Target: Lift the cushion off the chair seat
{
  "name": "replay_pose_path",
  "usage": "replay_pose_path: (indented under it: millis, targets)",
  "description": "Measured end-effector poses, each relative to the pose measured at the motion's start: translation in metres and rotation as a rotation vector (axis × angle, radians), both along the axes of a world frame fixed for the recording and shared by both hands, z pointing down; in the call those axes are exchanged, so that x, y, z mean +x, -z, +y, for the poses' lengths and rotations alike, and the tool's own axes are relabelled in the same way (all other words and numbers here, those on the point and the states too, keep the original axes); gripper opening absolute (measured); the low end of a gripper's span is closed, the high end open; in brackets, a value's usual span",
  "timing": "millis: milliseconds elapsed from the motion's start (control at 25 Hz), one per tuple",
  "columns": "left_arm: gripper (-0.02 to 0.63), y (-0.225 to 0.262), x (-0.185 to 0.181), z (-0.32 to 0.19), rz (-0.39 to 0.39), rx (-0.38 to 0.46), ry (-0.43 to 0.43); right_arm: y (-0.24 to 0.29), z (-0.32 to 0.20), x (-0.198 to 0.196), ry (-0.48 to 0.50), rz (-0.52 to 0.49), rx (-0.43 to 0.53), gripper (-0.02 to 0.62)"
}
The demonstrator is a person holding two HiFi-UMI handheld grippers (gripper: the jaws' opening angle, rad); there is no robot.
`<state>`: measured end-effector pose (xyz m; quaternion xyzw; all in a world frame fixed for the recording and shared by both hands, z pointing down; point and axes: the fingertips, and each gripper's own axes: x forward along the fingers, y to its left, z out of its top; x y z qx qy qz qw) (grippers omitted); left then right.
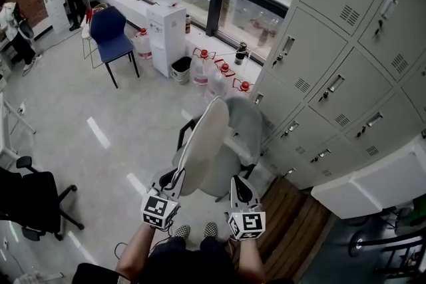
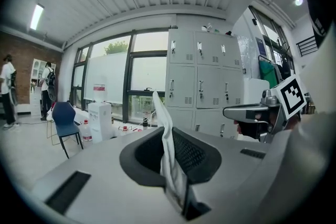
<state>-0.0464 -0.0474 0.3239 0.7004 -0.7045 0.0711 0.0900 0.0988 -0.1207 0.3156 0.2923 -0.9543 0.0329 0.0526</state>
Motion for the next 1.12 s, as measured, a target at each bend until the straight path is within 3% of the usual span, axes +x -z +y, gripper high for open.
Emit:
replay_pose_path:
  millis: [560,1120]
  targets:
    - [0.044,0.036,0.020,0.015,-0.049,0.052,-0.019,0.028,0.010,0.023,-0.023,-0.013,0.062,0.031]
    - [0.044,0.038,0.020,0.009,-0.050,0.066,-0.025,0.028,0.005,0.020,-0.020,-0.028,0.069,0.031]
